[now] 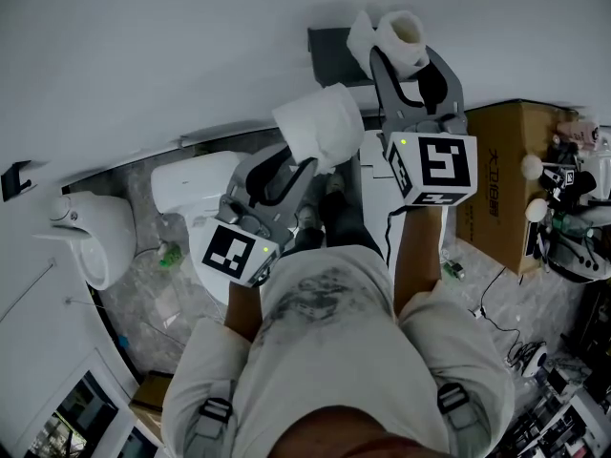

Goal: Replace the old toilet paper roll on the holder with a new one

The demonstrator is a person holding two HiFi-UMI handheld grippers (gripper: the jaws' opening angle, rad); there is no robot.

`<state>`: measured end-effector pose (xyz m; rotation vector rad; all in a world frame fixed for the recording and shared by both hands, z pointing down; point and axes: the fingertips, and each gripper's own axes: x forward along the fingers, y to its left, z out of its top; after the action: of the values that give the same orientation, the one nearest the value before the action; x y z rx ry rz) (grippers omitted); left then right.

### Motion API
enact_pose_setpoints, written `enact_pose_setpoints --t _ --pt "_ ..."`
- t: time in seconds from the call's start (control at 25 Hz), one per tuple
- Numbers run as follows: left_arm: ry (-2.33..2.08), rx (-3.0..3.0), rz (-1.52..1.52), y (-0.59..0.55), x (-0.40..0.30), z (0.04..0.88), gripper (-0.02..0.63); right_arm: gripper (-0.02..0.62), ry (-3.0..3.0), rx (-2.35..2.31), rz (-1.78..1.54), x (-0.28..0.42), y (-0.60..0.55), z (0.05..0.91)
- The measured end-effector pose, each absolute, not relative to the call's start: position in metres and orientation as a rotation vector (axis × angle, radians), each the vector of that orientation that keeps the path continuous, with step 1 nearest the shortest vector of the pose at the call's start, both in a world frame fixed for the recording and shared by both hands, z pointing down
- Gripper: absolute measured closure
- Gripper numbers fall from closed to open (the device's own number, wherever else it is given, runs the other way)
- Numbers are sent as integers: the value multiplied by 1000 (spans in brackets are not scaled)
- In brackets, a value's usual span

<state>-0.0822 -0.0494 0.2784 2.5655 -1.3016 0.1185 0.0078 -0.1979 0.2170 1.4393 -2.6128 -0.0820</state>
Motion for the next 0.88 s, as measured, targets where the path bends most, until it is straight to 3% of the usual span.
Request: enact_pose_setpoints --t 0.88 --pt "-1117 2694 128 -36 -37 288 479 408 -2499 1642 -110 81 -141 222"
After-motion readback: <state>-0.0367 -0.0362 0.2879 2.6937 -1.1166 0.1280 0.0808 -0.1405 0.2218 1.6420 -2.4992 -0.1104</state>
